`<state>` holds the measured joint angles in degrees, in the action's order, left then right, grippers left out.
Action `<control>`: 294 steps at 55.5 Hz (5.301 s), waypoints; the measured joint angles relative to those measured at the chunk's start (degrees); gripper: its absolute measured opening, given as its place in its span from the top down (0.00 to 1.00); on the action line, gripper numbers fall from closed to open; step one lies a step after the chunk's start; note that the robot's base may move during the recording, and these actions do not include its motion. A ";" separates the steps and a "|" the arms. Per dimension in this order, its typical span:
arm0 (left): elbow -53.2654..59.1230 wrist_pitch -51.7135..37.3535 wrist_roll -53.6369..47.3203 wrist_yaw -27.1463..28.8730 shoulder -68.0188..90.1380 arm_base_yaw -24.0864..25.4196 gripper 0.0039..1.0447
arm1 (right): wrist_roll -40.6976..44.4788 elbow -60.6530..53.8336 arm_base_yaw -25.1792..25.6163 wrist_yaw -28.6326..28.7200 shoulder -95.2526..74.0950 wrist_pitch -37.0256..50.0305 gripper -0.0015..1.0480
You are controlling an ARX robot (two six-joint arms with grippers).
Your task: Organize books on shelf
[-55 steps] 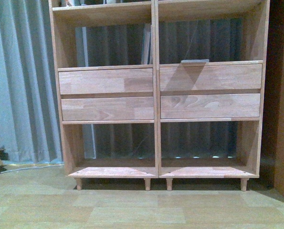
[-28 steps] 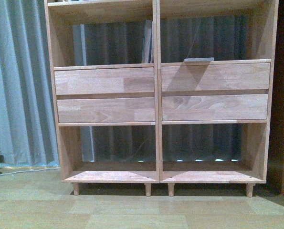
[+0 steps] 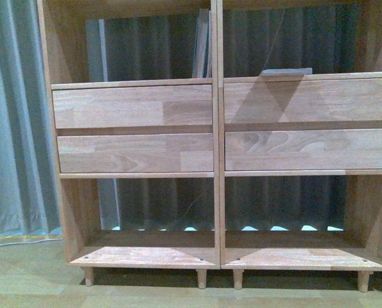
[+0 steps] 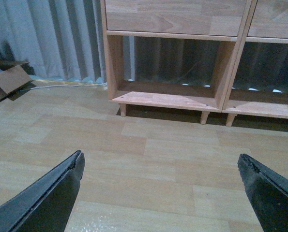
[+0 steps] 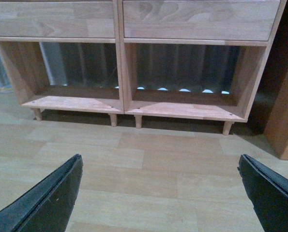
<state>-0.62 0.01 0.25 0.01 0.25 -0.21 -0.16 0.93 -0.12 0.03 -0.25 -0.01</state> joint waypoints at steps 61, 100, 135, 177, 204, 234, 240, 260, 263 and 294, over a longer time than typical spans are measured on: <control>0.00 0.00 0.00 0.00 0.02 0.00 0.06 | 0.00 0.00 0.00 0.02 0.00 0.00 0.07; 0.02 0.00 0.00 0.00 0.02 0.00 0.06 | 0.00 0.00 0.00 0.00 0.00 -0.02 0.07; 0.00 0.00 -0.02 -0.02 0.00 0.00 0.06 | -10.60 4.35 2.34 7.13 -6.51 -10.27 0.07; 0.00 0.00 -0.02 0.00 0.00 0.00 0.06 | -46.34 44.98 3.15 5.51 -75.67 25.94 0.07; 0.00 0.00 -0.02 0.00 0.00 0.00 0.06 | -56.06 52.54 9.88 5.79 -83.65 27.12 0.07; 0.00 0.00 -0.02 0.00 0.00 0.00 0.06 | -60.41 53.88 9.42 4.00 -84.61 27.78 0.84; 0.00 0.00 -0.02 0.00 0.00 0.00 0.06 | -61.61 53.96 9.51 4.28 -84.15 28.48 0.93; -2.69 -2.21 3.82 -20.09 8.55 8.85 0.06 | -63.47 51.60 11.21 9.20 -76.48 28.87 0.93; -5.22 -7.41 4.61 -25.79 14.43 12.50 0.06 | -63.41 51.25 11.28 10.32 -74.84 28.85 0.93; -51.65 -28.13 29.79 -37.66 72.83 6.40 0.06 | -59.60 50.90 11.65 16.39 -66.95 29.53 0.93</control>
<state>-52.27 -28.12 30.04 -37.65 73.08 6.20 -59.77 51.83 11.53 16.43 -67.20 29.52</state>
